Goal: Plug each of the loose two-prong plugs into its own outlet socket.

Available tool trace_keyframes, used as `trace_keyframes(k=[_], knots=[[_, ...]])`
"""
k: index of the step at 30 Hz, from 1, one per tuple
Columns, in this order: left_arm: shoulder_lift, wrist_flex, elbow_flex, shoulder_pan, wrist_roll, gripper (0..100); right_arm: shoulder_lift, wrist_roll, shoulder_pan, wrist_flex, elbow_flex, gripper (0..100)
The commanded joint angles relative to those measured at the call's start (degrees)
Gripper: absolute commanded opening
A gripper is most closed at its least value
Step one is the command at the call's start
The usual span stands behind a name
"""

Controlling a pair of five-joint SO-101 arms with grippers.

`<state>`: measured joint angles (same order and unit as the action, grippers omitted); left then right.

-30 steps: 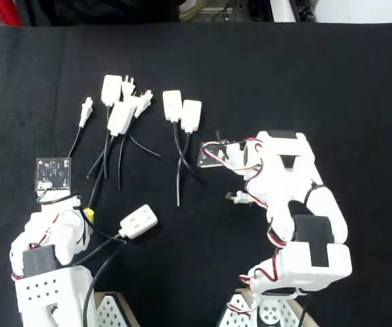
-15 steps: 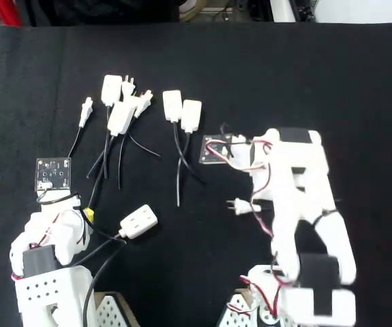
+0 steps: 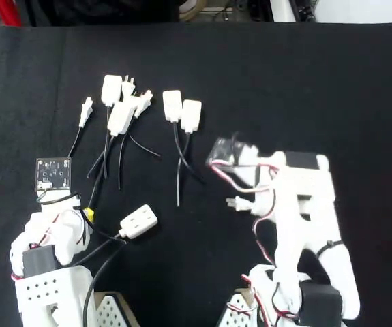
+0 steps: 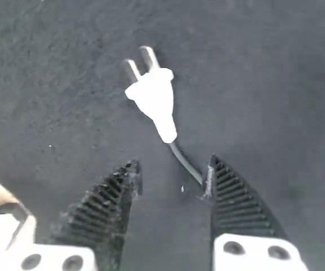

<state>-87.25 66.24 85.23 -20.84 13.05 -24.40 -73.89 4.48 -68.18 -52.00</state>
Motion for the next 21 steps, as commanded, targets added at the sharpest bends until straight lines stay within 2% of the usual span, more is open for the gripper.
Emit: trace_keyframes(k=[1, 4, 7, 9, 12, 14, 21], knots=[[-0.3, -0.8, -0.4, 0.7, -0.1, 20, -1.6, -4.5, -0.4, 9.6, -7.0, 19.1], [-0.3, -0.8, -0.4, 0.7, -0.1, 20, -1.6, -4.2, -0.4, 14.8, -10.1, 19.1], [-0.3, -0.8, -0.4, 0.7, -0.1, 20, -1.7, -1.4, 1.3, 14.0, -9.5, 19.1], [-0.3, -0.8, -0.4, 0.7, -0.1, 20, -1.7, 4.9, 2.5, 13.9, -7.9, 19.1], [-0.3, -0.8, -0.4, 0.7, -0.1, 20, -1.7, 21.4, 3.9, 13.9, -3.7, 19.1], [-0.3, -0.8, -0.4, 0.7, -0.1, 20, -1.7, 29.5, 4.1, 13.6, -1.6, 19.1], [-0.3, -0.8, -0.4, 0.7, -0.1, 20, -1.6, 44.7, 2.5, 12.0, 1.5, 19.1]])
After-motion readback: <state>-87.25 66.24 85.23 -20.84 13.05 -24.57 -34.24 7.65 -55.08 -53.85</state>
